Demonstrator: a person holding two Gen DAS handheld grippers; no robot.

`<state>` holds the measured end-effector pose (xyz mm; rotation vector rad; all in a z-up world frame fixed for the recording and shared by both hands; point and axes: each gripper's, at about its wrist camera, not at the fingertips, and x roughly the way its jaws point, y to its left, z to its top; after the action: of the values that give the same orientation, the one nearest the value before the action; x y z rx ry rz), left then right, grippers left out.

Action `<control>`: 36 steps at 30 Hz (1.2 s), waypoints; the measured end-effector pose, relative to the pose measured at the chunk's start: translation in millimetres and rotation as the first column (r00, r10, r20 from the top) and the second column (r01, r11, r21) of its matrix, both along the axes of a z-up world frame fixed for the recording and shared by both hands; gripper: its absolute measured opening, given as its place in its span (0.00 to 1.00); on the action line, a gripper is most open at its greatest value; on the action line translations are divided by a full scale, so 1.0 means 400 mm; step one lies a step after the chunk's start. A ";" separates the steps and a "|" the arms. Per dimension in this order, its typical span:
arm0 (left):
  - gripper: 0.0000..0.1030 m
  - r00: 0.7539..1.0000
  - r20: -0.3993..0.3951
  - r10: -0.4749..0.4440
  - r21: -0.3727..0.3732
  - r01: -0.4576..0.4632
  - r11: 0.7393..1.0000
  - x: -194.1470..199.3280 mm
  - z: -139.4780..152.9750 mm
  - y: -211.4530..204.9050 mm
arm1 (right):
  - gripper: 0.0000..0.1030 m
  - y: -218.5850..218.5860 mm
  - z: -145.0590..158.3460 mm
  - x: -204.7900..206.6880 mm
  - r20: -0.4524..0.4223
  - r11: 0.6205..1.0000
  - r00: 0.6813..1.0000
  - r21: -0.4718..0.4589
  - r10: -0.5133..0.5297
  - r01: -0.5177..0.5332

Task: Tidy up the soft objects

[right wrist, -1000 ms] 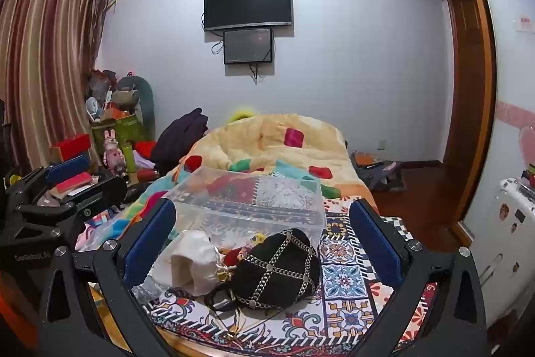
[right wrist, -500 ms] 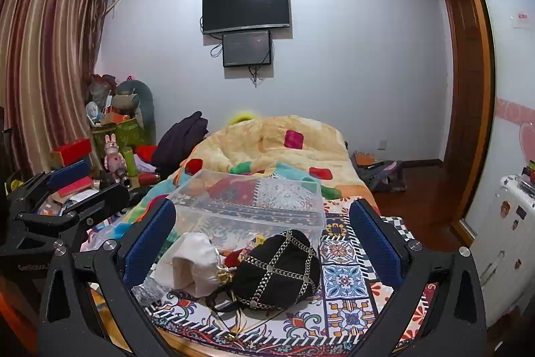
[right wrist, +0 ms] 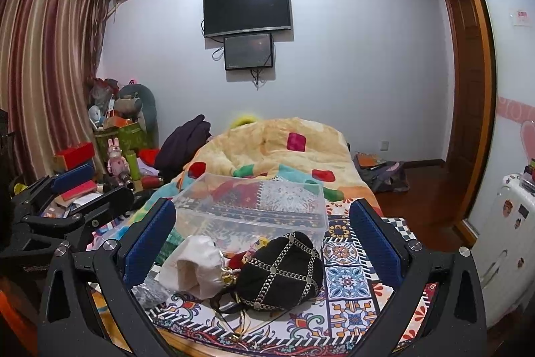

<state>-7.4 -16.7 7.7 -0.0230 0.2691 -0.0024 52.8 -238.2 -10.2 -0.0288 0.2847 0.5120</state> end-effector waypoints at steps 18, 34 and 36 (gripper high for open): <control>1.00 1.000 0.002 0.001 0.000 -0.001 1.000 -0.001 -0.003 -0.004 | 1.00 -0.001 0.005 -0.006 0.007 1.000 1.000 0.013 0.004 -0.004; 1.00 1.000 0.003 0.002 -0.001 -0.002 1.000 -0.002 -0.003 -0.003 | 1.00 0.003 0.008 -0.009 0.009 1.000 1.000 0.016 0.007 -0.007; 1.00 1.000 0.003 0.001 -0.002 -0.001 1.000 -0.002 -0.004 -0.003 | 1.00 0.003 0.007 -0.010 0.009 1.000 1.000 0.016 0.007 -0.007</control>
<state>-8.2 -18.0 6.1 -0.0253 0.2665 -0.0015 49.0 -236.8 -7.4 -0.0161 0.2716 0.5213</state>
